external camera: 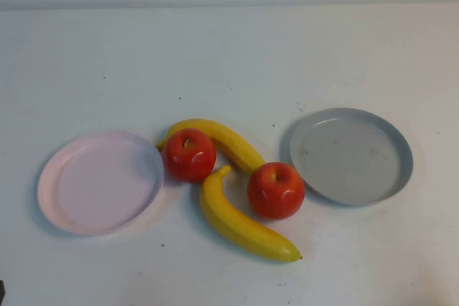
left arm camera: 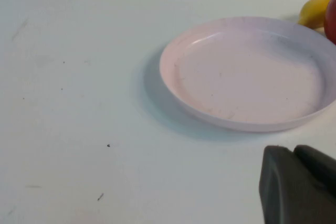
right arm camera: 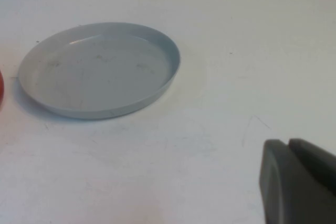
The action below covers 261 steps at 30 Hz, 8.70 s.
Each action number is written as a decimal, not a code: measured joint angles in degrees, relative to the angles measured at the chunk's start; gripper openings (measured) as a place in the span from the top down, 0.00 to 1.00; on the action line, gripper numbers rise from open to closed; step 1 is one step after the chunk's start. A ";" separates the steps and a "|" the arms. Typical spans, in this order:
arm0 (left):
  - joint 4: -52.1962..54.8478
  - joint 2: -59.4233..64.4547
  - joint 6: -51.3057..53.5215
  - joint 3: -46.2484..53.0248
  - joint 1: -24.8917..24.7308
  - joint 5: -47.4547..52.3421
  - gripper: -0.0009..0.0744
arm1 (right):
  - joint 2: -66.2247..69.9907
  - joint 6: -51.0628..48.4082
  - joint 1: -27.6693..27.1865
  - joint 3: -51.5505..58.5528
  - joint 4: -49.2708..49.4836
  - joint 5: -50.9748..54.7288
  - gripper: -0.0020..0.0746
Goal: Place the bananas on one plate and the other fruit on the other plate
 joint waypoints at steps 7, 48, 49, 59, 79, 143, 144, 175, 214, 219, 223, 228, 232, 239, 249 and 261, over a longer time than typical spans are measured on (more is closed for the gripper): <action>0.10 0.00 0.03 0.00 0.00 0.00 0.99 | 0.00 0.00 0.00 0.00 0.00 0.00 0.99; -25.01 0.00 -10.35 0.00 0.00 -10.81 0.99 | 0.00 0.00 0.00 0.00 0.00 0.00 0.99; -26.43 0.00 -10.45 0.00 0.00 -11.54 0.99 | 0.00 0.00 0.00 0.00 0.00 0.00 0.99; -31.24 2.14 -9.13 -6.11 0.00 -9.40 0.99 | 0.00 0.00 0.00 0.00 0.00 0.00 0.99; -24.08 55.57 21.35 -49.25 -2.71 23.11 0.99 | 0.00 0.00 0.00 0.00 0.00 0.00 0.99; 2.88 112.18 2.32 -87.72 -21.56 24.96 0.21 | 0.00 0.00 0.00 0.00 0.00 0.00 0.99; 2.88 112.18 2.32 -87.72 -21.56 25.20 0.21 | 0.00 0.00 0.00 0.00 0.00 0.00 0.99; 11.77 91.35 -5.52 -64.20 -9.07 27.89 0.10 | 0.00 0.00 0.00 0.00 0.00 0.00 0.99; -4.64 103.26 16.91 -83.99 -40.03 23.99 0.10 | 0.00 0.00 0.00 0.00 0.00 0.00 0.99; -2.95 105.16 17.05 -84.72 -40.03 24.33 0.10 | 0.00 0.00 0.00 0.00 0.00 0.00 0.99; -1.69 106.48 17.05 -84.72 -40.03 24.45 0.10 | 0.00 0.00 0.00 0.00 0.00 0.00 0.99; -0.35 107.71 17.18 -84.96 -40.03 23.68 0.10 | 0.00 0.00 0.00 0.00 0.00 0.00 0.99; 0.05 109.17 17.18 -85.19 -40.03 22.56 0.10 | 0.00 0.00 0.00 0.00 0.00 0.00 0.99; 0.14 110.69 16.77 -85.19 -40.03 22.35 0.10 | 0.00 0.00 0.00 0.00 0.00 0.00 0.99; 0.14 110.71 15.34 -85.28 -40.03 22.55 0.12 | 0.00 0.00 0.00 0.00 0.00 0.00 0.99; 0.50 110.48 14.88 -85.28 -40.03 22.94 0.24 | 0.00 0.00 0.00 0.00 0.00 0.00 0.99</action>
